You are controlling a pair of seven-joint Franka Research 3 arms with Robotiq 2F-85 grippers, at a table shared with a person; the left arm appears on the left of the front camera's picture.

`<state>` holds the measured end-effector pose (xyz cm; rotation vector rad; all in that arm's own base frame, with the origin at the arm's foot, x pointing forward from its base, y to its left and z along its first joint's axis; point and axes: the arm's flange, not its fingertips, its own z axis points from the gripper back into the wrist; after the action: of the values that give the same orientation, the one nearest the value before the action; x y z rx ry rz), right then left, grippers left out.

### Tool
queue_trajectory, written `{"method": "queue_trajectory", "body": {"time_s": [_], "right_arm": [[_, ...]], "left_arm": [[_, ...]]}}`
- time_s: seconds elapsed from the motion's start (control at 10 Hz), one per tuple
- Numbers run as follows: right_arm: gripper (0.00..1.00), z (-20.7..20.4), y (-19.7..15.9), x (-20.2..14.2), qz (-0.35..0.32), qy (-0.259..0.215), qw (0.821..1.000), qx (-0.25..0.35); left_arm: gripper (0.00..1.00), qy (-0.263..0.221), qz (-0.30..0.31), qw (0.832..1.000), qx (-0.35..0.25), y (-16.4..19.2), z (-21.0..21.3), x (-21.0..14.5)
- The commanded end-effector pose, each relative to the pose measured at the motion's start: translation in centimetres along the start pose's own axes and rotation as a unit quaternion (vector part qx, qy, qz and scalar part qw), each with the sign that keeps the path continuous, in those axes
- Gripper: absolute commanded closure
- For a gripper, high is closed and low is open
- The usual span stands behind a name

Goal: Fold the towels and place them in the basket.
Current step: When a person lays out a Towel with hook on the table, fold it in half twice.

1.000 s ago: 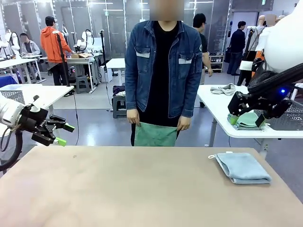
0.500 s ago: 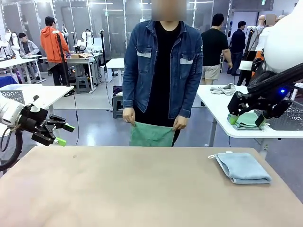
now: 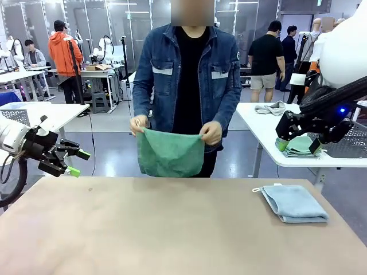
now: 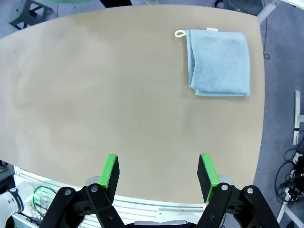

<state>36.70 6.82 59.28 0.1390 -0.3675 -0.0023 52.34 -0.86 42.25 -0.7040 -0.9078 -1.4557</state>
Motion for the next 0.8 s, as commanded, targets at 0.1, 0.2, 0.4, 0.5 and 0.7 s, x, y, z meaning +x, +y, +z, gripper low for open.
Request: {"method": "queue_trajectory", "body": {"time_s": [0.1,0.2,0.4,0.5,0.7], "right_arm": [[0.17,0.09,0.13,0.04,-0.011,-0.007,1.000,-0.001],[0.17,0.09,0.13,0.04,-0.011,-0.007,1.000,-0.001],[0.17,0.09,0.13,0.04,-0.011,-0.007,1.000,-0.001],[0.17,0.09,0.13,0.04,-0.011,-0.007,1.000,-0.001],[0.17,0.09,0.13,0.04,-0.011,-0.007,1.000,-0.001]], "left_arm": [[0.00,0.001,-0.001,1.000,0.001,-0.09,0.03,0.17],[0.00,0.001,-0.001,1.000,0.001,-0.09,0.03,0.17],[0.00,0.001,-0.001,1.000,0.001,-0.09,0.03,0.17],[0.00,0.001,-0.001,1.000,0.001,-0.09,0.03,0.17],[0.00,0.001,-0.001,1.000,0.001,-0.09,0.03,0.17]]}}
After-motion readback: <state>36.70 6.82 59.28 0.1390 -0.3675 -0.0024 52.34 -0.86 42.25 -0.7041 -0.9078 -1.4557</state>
